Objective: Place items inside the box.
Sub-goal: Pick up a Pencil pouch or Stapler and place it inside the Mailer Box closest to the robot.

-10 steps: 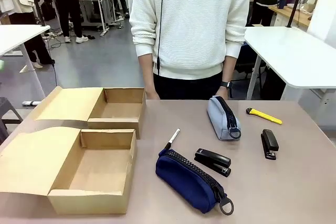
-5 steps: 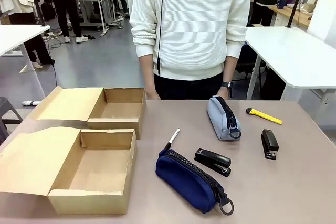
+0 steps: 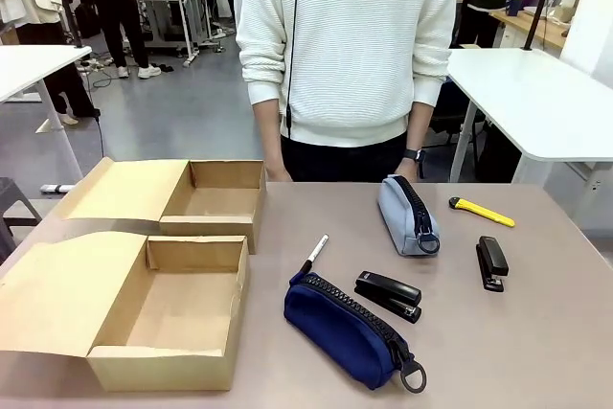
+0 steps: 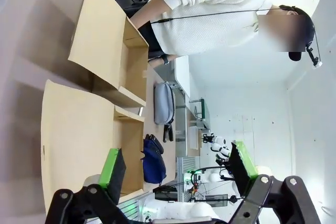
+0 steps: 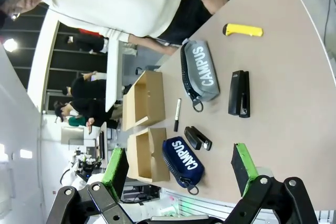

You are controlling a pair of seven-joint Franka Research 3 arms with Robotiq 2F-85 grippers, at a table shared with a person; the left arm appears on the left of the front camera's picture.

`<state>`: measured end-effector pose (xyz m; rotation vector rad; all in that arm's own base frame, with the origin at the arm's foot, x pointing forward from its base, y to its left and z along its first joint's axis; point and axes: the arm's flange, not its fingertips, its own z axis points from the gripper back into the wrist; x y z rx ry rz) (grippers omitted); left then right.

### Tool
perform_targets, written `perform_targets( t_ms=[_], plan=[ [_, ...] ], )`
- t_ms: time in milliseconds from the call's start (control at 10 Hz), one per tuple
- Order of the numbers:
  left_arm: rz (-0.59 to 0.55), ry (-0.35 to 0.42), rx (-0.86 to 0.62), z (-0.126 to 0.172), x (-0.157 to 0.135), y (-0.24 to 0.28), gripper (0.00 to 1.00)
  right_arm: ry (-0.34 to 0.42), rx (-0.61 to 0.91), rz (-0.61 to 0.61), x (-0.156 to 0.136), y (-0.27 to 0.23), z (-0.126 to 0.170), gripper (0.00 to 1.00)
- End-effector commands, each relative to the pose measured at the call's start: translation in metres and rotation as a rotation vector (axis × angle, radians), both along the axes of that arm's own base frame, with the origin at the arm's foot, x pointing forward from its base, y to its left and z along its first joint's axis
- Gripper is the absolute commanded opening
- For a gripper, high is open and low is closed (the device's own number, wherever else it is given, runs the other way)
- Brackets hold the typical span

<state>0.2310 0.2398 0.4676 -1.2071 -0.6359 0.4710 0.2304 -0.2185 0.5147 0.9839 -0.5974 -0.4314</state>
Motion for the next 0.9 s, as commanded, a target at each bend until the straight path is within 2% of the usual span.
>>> perform_targets(
  t_ms=[0, 100, 200, 300, 400, 500, 600, 700, 800],
  plan=[
    [0.002, -0.03, -0.002, -0.002, 0.003, 0.002, 1.0, -0.035, 0.0, 0.008, 0.001, -0.001, -0.001, 1.0],
    [0.002, -0.03, -0.002, -0.002, 0.003, 0.002, 1.0, -0.035, 0.0, 0.008, 0.001, -0.001, -0.001, 1.0],
    [0.002, -0.03, -0.002, -0.002, 0.003, 0.002, 1.0, -0.001, 0.002, -0.002, -0.001, -0.001, -0.001, 1.0],
    [0.002, -0.03, -0.002, -0.002, 0.003, 0.002, 1.0, 0.019, -0.247, 0.044, 0.006, 0.043, 0.008, 1.0],
    [0.002, -0.03, -0.002, -0.002, 0.003, 0.002, 1.0, -0.031, -0.376, 0.195, 0.014, 0.095, 0.017, 1.0],
    [0.002, -0.03, -0.002, -0.002, 0.003, 0.002, 1.0, 0.009, -0.53, 0.276, 0.024, 0.131, 0.017, 1.0],
    [0.002, -0.03, -0.002, -0.002, 0.003, 0.002, 1.0, 0.008, -0.424, 0.317, 0.032, 0.109, 0.019, 1.0],
    [0.002, -0.03, -0.002, -0.002, 0.003, 0.002, 1.0, 0.037, -0.276, 0.282, 0.03, 0.053, 0.011, 1.0],
    [0.002, -0.03, -0.002, -0.002, 0.003, 0.002, 1.0, 0.047, -0.152, 0.222, 0.013, 0.004, -0.003, 1.0]
  ],
)
